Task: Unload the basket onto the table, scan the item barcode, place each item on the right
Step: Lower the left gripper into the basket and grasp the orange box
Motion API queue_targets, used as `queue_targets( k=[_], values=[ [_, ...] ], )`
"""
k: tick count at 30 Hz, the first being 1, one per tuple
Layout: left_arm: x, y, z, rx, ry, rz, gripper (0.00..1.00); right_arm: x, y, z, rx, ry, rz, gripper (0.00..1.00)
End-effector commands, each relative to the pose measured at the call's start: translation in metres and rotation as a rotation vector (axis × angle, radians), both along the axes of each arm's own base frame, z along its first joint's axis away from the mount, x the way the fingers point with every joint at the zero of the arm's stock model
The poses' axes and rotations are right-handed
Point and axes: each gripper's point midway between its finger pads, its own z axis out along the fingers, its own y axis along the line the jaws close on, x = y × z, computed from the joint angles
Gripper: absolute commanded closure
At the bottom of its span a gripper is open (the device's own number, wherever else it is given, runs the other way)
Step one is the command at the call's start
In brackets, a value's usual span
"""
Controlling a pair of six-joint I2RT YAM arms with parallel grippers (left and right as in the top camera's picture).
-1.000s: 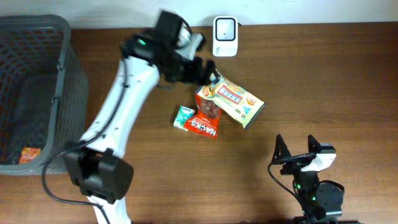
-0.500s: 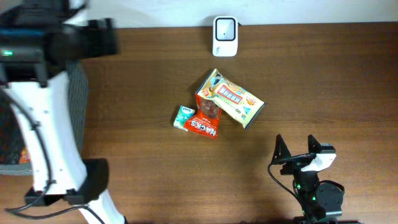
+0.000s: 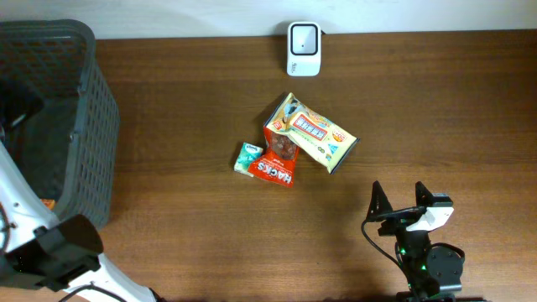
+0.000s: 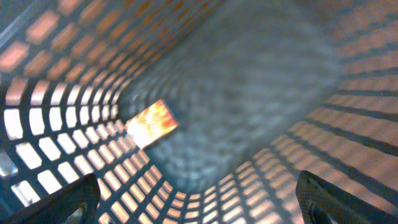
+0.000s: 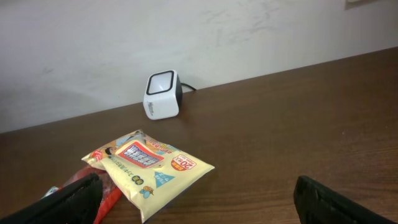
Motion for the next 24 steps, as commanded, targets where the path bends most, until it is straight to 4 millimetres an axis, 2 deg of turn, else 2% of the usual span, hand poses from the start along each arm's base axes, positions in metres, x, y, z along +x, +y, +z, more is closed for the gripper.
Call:
queue_targets(
  k=[1,6,12,17,20,24],
  values=[
    [-0.025,0.032,-0.037,-0.007,0.067,0.217,0.01,0.000,0.003,-0.003,0.008,0.007,0.017,0.02],
    [-0.026,0.045,-0.091,-0.055,0.107,0.246,0.01,0.000,0.003,-0.003,0.009,0.007,0.017,0.02],
    [-0.018,0.052,-0.135,-0.047,0.105,0.247,0.01,0.000,0.003,-0.003,0.008,0.007,0.017,0.02],
    [-0.017,0.055,-0.158,-0.038,0.106,0.255,0.01,0.000,0.003,-0.003,0.009,0.007,0.017,0.01],
    [-0.032,0.060,-0.166,0.010,0.131,0.371,0.01,0.000,0.003,-0.003,0.008,0.006,0.017,0.02],
    [-0.039,0.059,-0.181,0.020,0.157,0.385,0.01,0.000,0.003,-0.003,0.009,0.007,0.017,0.02]
  ],
)
